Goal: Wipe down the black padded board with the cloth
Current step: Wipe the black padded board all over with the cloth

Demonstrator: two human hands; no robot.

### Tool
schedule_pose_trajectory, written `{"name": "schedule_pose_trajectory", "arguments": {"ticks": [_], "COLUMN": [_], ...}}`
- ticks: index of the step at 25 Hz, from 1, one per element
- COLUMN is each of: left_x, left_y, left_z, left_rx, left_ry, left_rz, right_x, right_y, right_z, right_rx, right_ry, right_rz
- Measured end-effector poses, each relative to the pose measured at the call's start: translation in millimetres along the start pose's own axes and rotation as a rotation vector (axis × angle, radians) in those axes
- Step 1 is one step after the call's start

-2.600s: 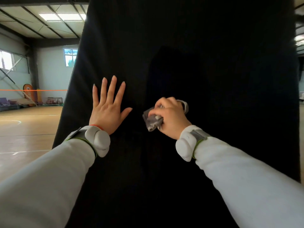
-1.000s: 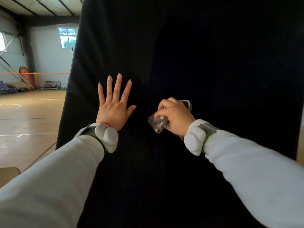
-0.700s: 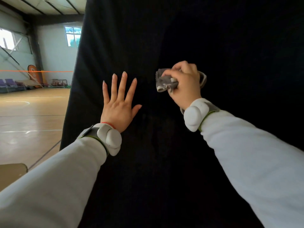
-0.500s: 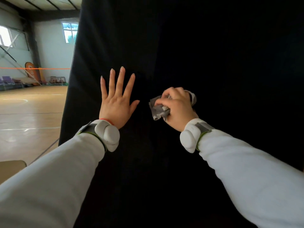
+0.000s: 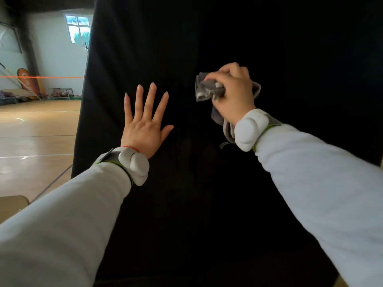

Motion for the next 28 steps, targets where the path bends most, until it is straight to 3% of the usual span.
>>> {"name": "schedule_pose_trajectory", "arguments": {"ticks": [4, 9, 12, 17, 19, 28], "left_x": [-2, 6, 11, 15, 17, 13], "left_y": [-4, -11, -11, -10, -10, -12], "left_z": [2, -24, -33, -32, -33, -31], "left_rx": [-0.003, -0.044, -0.033, -0.026, -0.023, -0.038], "left_ry": [-0.016, 0.013, 0.031, 0.002, -0.008, 0.004], "left_rz": [-0.028, -0.078, -0.064, -0.028, -0.03, -0.044], "right_x": [28, 44, 35, -1, 10, 45], "right_y": [2, -3, 2, 2, 1, -2], "right_z": [-53, -122, -116, -23, -22, -110], "right_rx": [-0.12, -0.197, -0.246, -0.031, 0.02, -0.193], "right_ry": [0.038, 0.294, 0.403, -0.002, -0.011, 0.172], "right_rz": [-0.014, -0.019, 0.042, 0.038, -0.009, -0.042]}}
Point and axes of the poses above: each hand's wrist, its own z-axis towards the middle knuckle, its own x-axis out of the palm, y = z × x, the point moved 4 cm from there along z, towards the middle knuckle, and after that the axes turned 3 degrees about -y, right-handed, at the moved point
